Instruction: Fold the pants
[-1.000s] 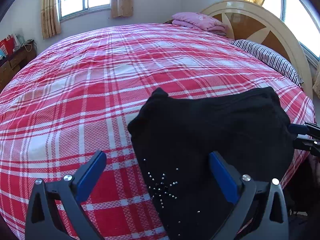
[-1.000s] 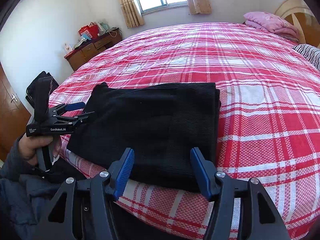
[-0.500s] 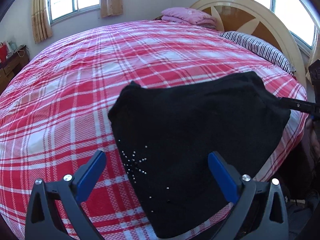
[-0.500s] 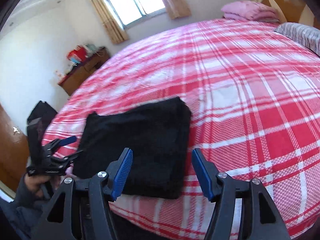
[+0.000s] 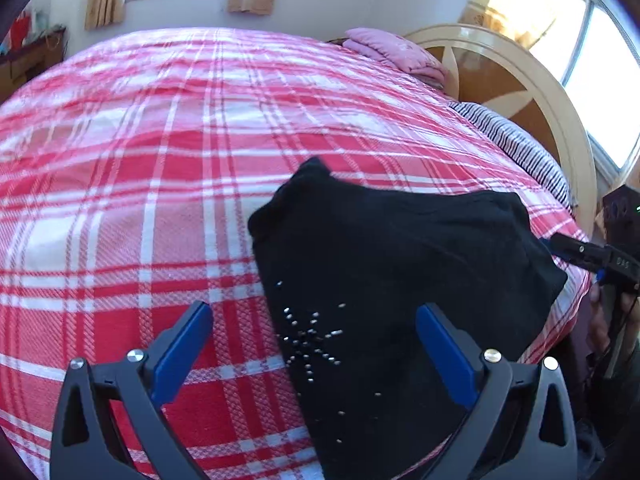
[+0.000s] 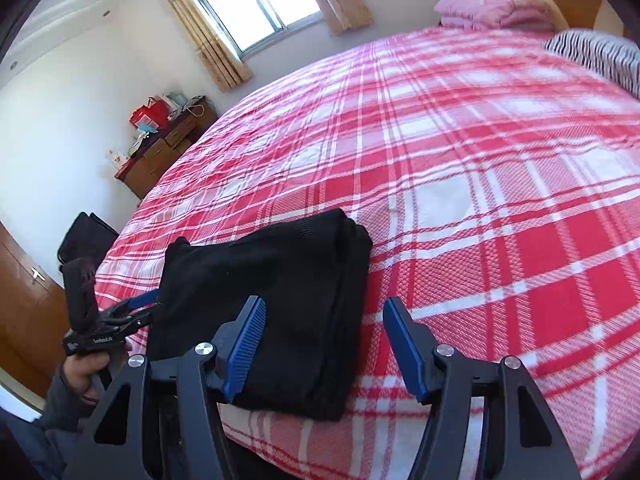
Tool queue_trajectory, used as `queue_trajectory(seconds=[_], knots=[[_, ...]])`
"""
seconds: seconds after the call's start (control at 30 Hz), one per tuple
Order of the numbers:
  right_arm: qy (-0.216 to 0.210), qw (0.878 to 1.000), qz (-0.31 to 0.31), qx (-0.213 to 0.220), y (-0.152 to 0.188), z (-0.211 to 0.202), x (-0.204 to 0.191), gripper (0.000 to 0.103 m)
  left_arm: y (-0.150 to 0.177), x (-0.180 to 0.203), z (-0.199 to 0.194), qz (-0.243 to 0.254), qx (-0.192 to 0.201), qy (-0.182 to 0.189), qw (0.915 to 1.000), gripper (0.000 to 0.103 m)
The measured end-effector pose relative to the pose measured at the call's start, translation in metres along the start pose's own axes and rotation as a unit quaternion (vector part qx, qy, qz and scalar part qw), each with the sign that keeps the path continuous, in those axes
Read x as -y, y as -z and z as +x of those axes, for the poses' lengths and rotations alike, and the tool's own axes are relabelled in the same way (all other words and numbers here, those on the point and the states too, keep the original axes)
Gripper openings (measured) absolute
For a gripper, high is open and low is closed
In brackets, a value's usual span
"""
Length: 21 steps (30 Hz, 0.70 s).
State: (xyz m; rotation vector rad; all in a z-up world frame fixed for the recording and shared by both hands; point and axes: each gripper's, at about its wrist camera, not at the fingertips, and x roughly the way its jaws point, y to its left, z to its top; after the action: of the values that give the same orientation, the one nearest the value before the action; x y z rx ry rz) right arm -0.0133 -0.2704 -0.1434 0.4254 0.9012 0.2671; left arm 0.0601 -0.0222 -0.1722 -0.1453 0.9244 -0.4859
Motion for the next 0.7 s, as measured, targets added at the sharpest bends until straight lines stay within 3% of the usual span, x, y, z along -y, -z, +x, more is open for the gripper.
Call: queue_trajectory(seconds=[0.17, 0.33, 0.43, 0.63, 0.7], knots=[[0.000, 1.000, 0.000, -0.020, -0.002, 0.016, 0.003, 0.063, 0.000, 0.006, 0.003, 0.011, 0.011, -0.003, 0.9999, 0.103], [-0.029, 0.999, -0.002, -0.036, -0.003, 0.027, -0.002, 0.063, -0.001, 0.016, 0.007, 0.024, 0.015, 0.013, 0.9995, 0.103], [-0.006, 0.999, -0.018, -0.043, -0.001, 0.033, -0.006, 0.063, -0.002, 0.019, 0.011, 0.035, 0.010, 0.010, 0.9993, 0.103], [-0.012, 0.999, 0.000, -0.038, -0.007, 0.040, -0.003, 0.061, -0.007, 0.022, 0.018, 0.042, 0.006, 0.001, 0.9991, 0.103], [-0.014, 0.999, -0.006, -0.036, -0.006, 0.038, -0.006, 0.054, -0.007, 0.021, 0.017, 0.039, 0.008, 0.006, 0.9992, 0.103]])
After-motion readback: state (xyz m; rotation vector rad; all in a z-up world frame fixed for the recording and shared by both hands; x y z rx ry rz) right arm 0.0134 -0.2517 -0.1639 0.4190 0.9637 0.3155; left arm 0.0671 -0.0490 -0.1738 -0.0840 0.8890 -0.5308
